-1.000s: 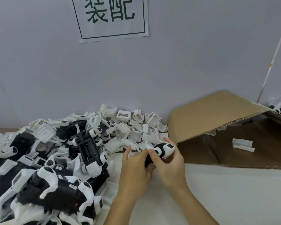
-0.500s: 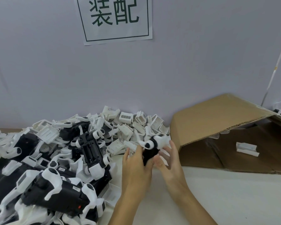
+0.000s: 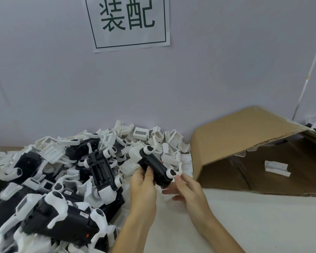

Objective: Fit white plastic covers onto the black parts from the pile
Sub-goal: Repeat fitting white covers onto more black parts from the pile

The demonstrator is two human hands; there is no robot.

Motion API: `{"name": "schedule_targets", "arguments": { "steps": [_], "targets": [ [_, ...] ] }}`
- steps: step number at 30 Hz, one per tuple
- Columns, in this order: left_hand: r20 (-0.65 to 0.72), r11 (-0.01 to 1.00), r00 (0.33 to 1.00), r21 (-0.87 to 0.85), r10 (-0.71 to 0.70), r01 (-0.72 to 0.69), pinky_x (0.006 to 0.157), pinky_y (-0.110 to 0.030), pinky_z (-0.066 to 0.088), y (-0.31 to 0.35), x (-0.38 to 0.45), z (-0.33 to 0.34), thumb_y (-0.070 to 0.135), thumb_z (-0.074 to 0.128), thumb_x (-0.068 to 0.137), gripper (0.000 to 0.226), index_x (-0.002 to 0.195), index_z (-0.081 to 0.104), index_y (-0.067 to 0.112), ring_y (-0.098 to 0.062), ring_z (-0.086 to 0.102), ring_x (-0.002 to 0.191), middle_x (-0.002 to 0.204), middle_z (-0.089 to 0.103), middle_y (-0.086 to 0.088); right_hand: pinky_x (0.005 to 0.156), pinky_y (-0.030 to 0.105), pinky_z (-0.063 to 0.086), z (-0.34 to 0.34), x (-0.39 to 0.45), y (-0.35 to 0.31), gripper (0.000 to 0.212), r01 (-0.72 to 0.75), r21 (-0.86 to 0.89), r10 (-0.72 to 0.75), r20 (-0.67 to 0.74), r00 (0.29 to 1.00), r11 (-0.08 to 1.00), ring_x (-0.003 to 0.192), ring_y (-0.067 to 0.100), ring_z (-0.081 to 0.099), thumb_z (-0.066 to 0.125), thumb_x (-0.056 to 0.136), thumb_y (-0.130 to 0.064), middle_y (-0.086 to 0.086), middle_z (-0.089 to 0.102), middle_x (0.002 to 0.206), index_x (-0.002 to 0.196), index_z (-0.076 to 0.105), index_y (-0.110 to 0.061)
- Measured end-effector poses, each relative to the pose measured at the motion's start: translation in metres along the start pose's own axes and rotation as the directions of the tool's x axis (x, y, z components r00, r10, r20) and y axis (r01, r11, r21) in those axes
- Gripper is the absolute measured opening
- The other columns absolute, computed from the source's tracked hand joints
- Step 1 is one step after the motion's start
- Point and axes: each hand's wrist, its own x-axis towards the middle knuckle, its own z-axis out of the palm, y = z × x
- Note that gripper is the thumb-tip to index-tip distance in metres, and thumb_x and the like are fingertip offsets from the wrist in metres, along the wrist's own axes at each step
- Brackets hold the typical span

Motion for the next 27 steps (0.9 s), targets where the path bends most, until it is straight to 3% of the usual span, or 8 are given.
{"name": "schedule_targets", "arguments": {
  "steps": [4,8,11,15,18,21,24,27],
  "targets": [
    [0.084,0.951,0.983,-0.249,-0.166,0.182,0.085,-0.037,0.046,0.006,0.002,-0.002,0.006,0.046,0.089,0.028,0.104,0.067,-0.004,-0.033,0.062,0.097,0.098,0.072,-0.019,0.073,0.032,0.053,0.009,-0.003,0.001,0.015,0.109,-0.003,-0.109,-0.036,0.993,0.994,0.092,0.019,0.074,0.051,0.103,-0.024,0.002,0.077,0.097,0.114,0.062,-0.021],
    [-0.011,0.953,0.991,-0.277,-0.133,0.125,0.075,-0.035,0.05,0.004,0.001,0.004,0.014,0.055,0.097,0.022,0.114,0.055,0.001,-0.027,0.067,0.083,0.082,0.07,-0.01,0.075,0.021,0.051,0.015,-0.01,0.004,0.021,0.257,-0.068,-0.254,0.052,0.966,0.964,0.098,0.011,0.068,0.053,0.097,-0.031,-0.009,0.074,0.105,0.112,0.063,-0.043],
    [-0.017,0.942,0.991,-0.314,-0.135,0.123,0.076,-0.036,0.054,0.006,0.0,0.006,0.018,0.058,0.098,0.02,0.112,0.058,0.004,-0.023,0.069,0.08,0.08,0.072,-0.006,0.071,0.024,0.05,0.016,-0.011,0.009,0.027,0.312,-0.032,-0.312,-0.006,0.95,0.95,0.09,0.02,0.07,0.044,0.094,-0.025,-0.001,0.074,0.101,0.108,0.063,-0.038],
    [0.021,0.956,0.996,-0.28,-0.086,0.088,0.072,-0.03,0.054,0.007,0.001,0.001,0.017,0.055,0.098,0.021,0.113,0.065,0.007,-0.016,0.07,0.077,0.088,0.073,-0.007,0.066,0.032,0.049,0.008,-0.004,0.017,0.023,0.202,0.073,-0.188,-0.161,0.969,0.977,0.069,0.024,0.07,0.05,0.083,-0.025,0.01,0.072,0.076,0.104,0.053,-0.018],
    [0.06,0.969,0.994,-0.224,-0.089,0.1,0.067,-0.034,0.058,0.007,-0.001,0.0,0.015,0.048,0.102,0.021,0.115,0.064,0.008,-0.022,0.073,0.082,0.096,0.076,-0.008,0.066,0.032,0.051,0.003,0.0,0.015,0.043,0.049,0.225,-0.05,-0.003,0.999,0.973,0.075,0.03,0.07,0.058,0.081,-0.027,0.011,0.073,0.086,0.122,0.052,-0.018],
    [0.129,0.979,0.982,-0.137,-0.135,0.153,0.062,-0.037,0.056,0.006,-0.004,0.0,0.02,0.044,0.105,0.024,0.112,0.066,0.014,-0.027,0.075,0.08,0.099,0.077,-0.01,0.065,0.031,0.051,0.002,0.0,0.011,0.039,-0.049,0.288,0.01,0.137,0.991,0.957,0.076,0.03,0.07,0.064,0.082,-0.029,0.016,0.073,0.092,0.119,0.064,-0.018],
    [0.125,0.985,0.981,-0.069,-0.147,0.157,0.066,-0.036,0.052,0.004,-0.003,-0.001,0.019,0.045,0.105,0.023,0.109,0.068,0.017,-0.029,0.073,0.078,0.098,0.077,-0.01,0.066,0.03,0.052,0.005,0.0,0.01,0.032,-0.083,0.249,0.052,0.128,0.99,0.965,0.075,0.028,0.07,0.067,0.087,-0.032,0.017,0.074,0.091,0.115,0.067,-0.018],
    [0.131,0.989,0.983,-0.057,-0.127,0.135,0.074,-0.042,0.054,0.004,-0.002,-0.001,0.013,0.046,0.104,0.022,0.112,0.067,0.012,-0.031,0.072,0.083,0.099,0.076,-0.013,0.072,0.034,0.053,0.005,0.002,0.012,0.018,-0.1,0.215,0.077,0.113,0.991,0.971,0.08,0.027,0.069,0.059,0.1,-0.021,0.017,0.075,0.097,0.115,0.069,-0.02]
  ]
}}
